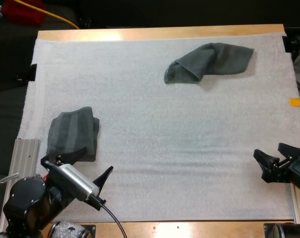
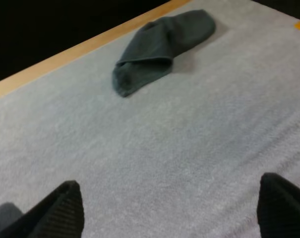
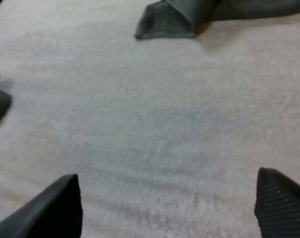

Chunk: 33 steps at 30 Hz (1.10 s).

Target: Pick towel from pile, fold and stack

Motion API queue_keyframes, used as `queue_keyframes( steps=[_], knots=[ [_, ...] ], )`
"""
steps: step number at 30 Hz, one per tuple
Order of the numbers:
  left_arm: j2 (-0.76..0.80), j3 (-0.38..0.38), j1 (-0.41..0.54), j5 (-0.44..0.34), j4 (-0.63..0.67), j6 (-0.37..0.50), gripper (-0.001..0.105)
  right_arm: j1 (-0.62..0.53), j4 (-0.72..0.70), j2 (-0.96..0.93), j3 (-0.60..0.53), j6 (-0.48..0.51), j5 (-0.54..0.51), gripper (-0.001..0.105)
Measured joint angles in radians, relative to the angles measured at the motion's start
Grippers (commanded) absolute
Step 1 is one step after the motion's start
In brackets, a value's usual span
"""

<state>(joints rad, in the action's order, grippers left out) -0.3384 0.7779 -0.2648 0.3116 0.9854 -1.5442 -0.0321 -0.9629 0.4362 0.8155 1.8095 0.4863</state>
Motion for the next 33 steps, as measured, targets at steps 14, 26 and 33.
queue_keyframes(
  steps=[14, 26, 33],
  knots=[
    [-0.041, 0.006, -0.037, -0.051, -0.081, 0.008, 0.069, 0.000, 0.170, 0.126, 0.000, -0.053, 0.044, 0.070],
    [-0.041, 0.006, -0.037, -0.066, -0.126, 0.008, 0.069, 0.076, 0.383, 0.290, 0.000, -0.182, 0.059, 0.070],
    [-0.041, 0.006, -0.037, -0.066, -0.126, 0.008, 0.069, 0.241, 0.557, 0.428, 0.000, -0.301, -0.086, 0.070]
  ],
)
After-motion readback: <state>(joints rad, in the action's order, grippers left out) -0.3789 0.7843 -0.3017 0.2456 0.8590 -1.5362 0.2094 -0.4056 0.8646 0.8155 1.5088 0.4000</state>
